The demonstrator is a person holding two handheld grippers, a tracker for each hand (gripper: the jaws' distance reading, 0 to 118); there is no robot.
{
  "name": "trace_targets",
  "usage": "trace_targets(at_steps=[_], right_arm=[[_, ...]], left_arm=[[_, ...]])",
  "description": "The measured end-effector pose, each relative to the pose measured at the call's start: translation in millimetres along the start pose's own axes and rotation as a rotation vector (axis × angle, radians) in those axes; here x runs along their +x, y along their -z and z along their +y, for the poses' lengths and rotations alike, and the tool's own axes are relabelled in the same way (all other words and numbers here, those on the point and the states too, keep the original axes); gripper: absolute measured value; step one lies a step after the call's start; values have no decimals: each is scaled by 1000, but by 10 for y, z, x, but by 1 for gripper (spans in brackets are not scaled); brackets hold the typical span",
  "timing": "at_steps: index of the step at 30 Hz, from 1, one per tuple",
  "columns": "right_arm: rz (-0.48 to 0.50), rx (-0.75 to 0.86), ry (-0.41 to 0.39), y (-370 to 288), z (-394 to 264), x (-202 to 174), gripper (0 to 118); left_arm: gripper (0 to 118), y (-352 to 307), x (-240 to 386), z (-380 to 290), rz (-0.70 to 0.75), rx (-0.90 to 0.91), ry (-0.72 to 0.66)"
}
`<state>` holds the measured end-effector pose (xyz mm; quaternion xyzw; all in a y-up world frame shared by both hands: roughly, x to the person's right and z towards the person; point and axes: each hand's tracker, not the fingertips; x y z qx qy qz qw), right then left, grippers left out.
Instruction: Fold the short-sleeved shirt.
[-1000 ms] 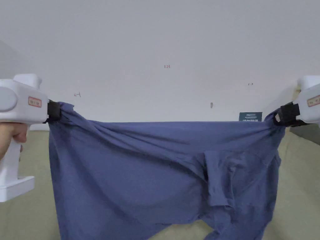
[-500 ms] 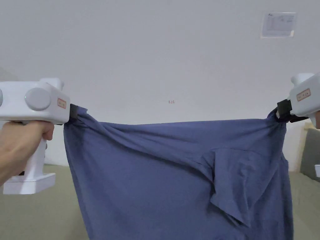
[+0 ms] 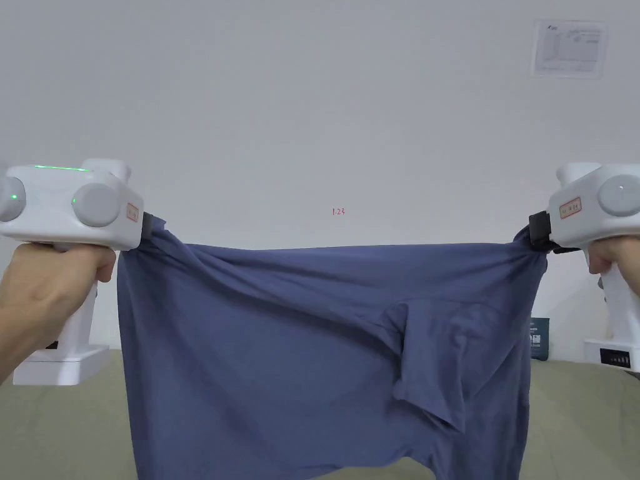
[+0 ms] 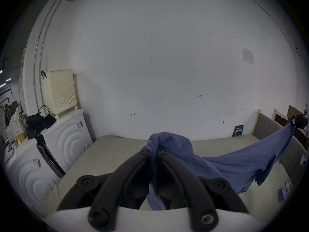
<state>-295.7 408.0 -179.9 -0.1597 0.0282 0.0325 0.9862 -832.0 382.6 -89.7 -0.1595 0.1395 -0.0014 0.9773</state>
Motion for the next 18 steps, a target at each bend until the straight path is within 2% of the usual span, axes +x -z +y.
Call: trace_targets(at_steps=[3, 6, 11, 15, 18], right_arm=[[6, -30, -9, 172, -186, -88, 4], [12, -78, 38, 279, -489, -127, 4], [35, -187, 48, 146, -1175, -198, 4], [76, -264, 58, -197, -1892, -125, 4], [86, -326, 104, -606, -2508, -21, 4]], left_arm=[[4, 158, -16, -182, 7, -18, 10], [4, 299, -29, -435, -3, -54, 17], [4, 357, -22, -1022, -31, -137, 46], [4, 80, -65, -1640, -70, -196, 85], [4, -254, -169, -2073, -122, -266, 56]])
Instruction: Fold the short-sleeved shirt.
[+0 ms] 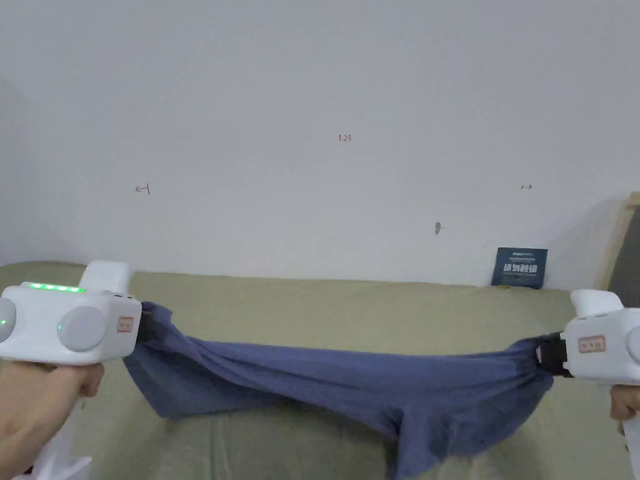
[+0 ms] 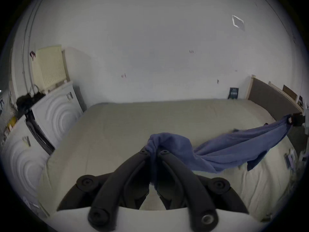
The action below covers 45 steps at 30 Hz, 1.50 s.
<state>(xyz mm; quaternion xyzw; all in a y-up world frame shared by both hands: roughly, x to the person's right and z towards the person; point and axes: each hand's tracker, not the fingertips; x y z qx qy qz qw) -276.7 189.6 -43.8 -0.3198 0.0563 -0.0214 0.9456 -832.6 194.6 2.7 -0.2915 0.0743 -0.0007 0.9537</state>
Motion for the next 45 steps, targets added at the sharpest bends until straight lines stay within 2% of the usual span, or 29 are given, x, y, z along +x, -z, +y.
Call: trace_targets(at_steps=[2, 6, 13, 18, 25, 26, 27, 28, 29, 31, 33, 35, 36, 37, 38, 39, 40, 41, 42, 45], right_arm=[[14, -58, 7, -132, -428, 104, 4], [33, -151, 53, -477, -1303, 253, 4], [50, -206, 71, -1008, -2394, 326, 4], [75, -218, 80, -1263, -2711, 275, 4], [78, -253, 109, -1169, -2831, 274, 7], [73, -252, 114, -1170, -2831, 248, 22], [63, -256, 112, -1167, -2823, 225, 56], [52, -263, 104, -1159, -2820, 209, 93], [49, -263, 94, -1163, -2805, 210, 116], [57, -212, 86, -1263, -2760, 160, 116], [65, -192, 80, -1339, -2701, 71, 116], [43, -118, 32, -1450, -2622, -71, 115], [25, -65, 9, -1523, -2587, -150, 113], [10, 11, 5, -1606, -2548, -261, 102], [6, 77, 0, -1698, -2515, -333, 67], [-10, 130, -3, -1782, -2485, -407, 67], [-44, 178, -11, -1845, -2467, -477, 58], [-68, 207, -15, -1860, -2440, -530, 28], [-76, 242, -22, -1913, -2430, -582, 10], [-66, 260, -36, -1975, -2420, -668, 8]], left_arm=[[4, -178, -48, -398, -37, -36, -58], [4, -548, -140, -1208, -61, -106, -82], [4, -1201, -254, -2290, -103, -200, -109], [4, -1440, -369, -2622, -97, -226, -116], [6, -1484, -407, -2788, -119, -246, -149], [20, -1474, -399, -2778, -126, -239, -142], [52, -1447, -398, -2796, -123, -240, -142], [91, -1436, -398, -2805, -106, -242, -141], [118, -1424, -402, -2820, -112, -235, -148], [117, -1434, -273, -2774, -101, -165, -154], [117, -1414, -145, -2766, -91, -171, -142], [116, -1675, -150, -2595, -81, -84, -123], [111, -1768, -92, -2517, -98, -39, -97], [97, -1840, -1, -2456, -79, 3, -79], [73, -1913, 90, -2406, -35, 45, -71], [73, -2089, 151, -2301, -20, 111, -74], [63, -2146, 223, -2254, -7, 136, -67], [26, -2171, 279, -2232, 31, 157, -75], [0, -2209, 341, -2205, 58, 184, -75], [0, -1936, 223, -2285, 17, 166, -89]])
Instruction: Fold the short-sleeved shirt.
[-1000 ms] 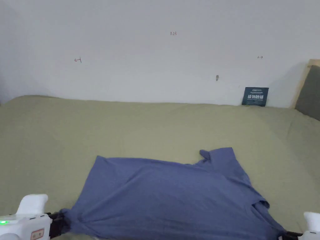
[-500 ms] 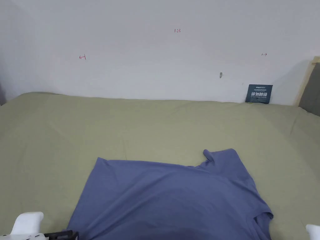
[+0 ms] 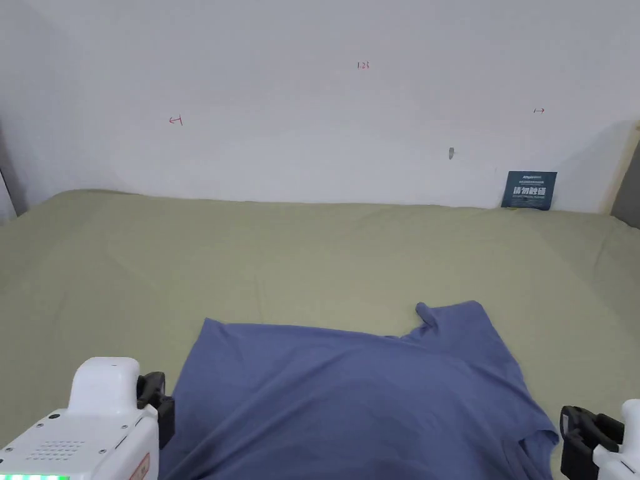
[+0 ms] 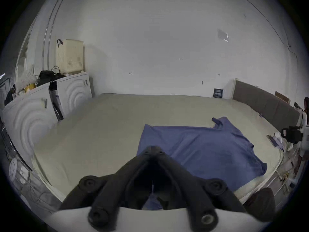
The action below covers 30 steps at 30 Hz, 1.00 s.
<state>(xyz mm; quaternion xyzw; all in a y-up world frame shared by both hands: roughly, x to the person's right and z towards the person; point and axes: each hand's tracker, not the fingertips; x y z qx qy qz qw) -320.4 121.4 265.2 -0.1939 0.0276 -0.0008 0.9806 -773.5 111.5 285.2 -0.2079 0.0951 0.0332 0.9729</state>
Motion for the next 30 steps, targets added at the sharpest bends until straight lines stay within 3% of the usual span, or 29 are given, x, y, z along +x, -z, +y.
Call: trace_targets(at_steps=[5, 10, 16, 21, 22, 23, 24, 25, 26, 27, 28, 30], right_arm=[[2, 13, -37, 47, -19, -82, 8], [32, -24, -11, 233, -33, -117, 8], [49, -82, -11, 603, -73, -166, 8], [47, -137, -7, 973, -173, -175, 8], [43, -149, -1, 1049, -199, -176, 8], [46, -162, 5, 1115, -221, -173, 8], [52, -174, 8, 1165, -244, -164, 8], [54, -185, 4, 1226, -272, -164, 8], [54, -196, 0, 1282, -299, -164, 8], [50, -202, -4, 1327, -330, -165, 8], [53, -210, -9, 1358, -370, -144, 8], [44, -229, -22, 1415, -414, -140, 8]], left_arm=[[0, 153, -9, -9, -26, -13, -18], [0, 493, 56, 152, -47, -96, -8], [0, 1747, -89, 415, -110, -333, -45], [0, 2707, -10, 614, -55, -434, -28], [9, 2928, -28, 643, -45, -428, -49], [32, 3069, -21, 641, -38, -438, -56], [32, 3205, 1, 634, -10, -451, -59], [43, 3356, 30, 617, -2, -506, -47], [82, 3524, -21, 580, 12, -544, -41], [110, 3617, 7, 549, 32, -544, -34], [118, 3679, 35, 540, 19, -529, -32], [117, 3856, 20, 485, 62, -564, 14]])
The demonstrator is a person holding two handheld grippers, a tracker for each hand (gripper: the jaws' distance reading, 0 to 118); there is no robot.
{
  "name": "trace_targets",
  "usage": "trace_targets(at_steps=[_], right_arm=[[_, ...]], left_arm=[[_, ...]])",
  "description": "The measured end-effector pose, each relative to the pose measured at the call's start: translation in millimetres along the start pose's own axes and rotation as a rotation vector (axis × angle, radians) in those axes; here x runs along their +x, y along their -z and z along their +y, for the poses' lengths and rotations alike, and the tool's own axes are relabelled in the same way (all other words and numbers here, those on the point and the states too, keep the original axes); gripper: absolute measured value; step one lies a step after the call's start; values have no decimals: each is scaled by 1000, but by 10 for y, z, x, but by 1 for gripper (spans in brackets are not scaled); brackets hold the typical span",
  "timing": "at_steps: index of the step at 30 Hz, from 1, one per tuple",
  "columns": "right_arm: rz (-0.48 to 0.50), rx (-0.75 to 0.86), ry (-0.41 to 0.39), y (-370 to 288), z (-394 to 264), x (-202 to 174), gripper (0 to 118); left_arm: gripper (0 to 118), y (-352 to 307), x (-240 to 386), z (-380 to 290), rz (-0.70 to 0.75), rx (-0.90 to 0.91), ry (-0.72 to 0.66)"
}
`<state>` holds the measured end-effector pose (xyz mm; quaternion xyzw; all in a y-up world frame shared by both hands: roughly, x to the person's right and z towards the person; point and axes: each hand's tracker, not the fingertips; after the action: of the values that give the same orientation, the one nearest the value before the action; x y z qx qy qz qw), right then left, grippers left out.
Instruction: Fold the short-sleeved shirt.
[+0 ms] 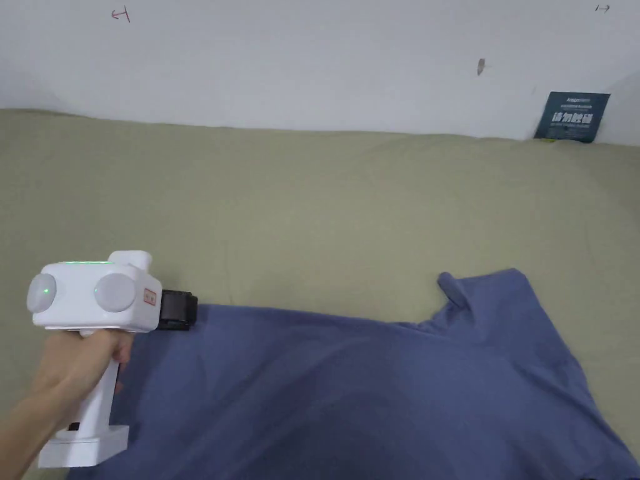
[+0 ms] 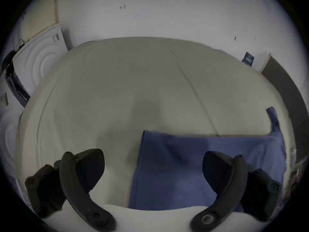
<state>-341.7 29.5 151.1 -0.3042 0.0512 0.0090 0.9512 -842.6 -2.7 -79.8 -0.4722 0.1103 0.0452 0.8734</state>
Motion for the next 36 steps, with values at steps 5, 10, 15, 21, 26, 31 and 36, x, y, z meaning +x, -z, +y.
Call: trace_targets(at_steps=[5, 10, 15, 21, 26, 31, 36], right_arm=[[10, -43, 44, 63, -25, 106, 9], [8, -80, 49, 189, 149, 342, 9], [-40, -103, 22, 658, 659, 716, 9], [26, -376, 62, 1789, 1200, 1119, 113], [22, -437, 2, 2383, 1354, 1056, 114], [-61, -552, -43, 2777, 1246, 1089, 112], [37, -436, 12, 2223, 1371, 1028, 3]], left_arm=[[100, 126, 20, 12, -35, -49, 6], [4, -149, 6, -34, -70, -22, 12], [4, -153, -41, -44, -98, -24, -22], [4, -142, 89, -76, -77, -19, 50], [4, -95, 97, -75, -73, -13, 67], [4, -68, 87, -60, -75, -15, 69], [4, -263, 78, -73, -69, -8, 75]])
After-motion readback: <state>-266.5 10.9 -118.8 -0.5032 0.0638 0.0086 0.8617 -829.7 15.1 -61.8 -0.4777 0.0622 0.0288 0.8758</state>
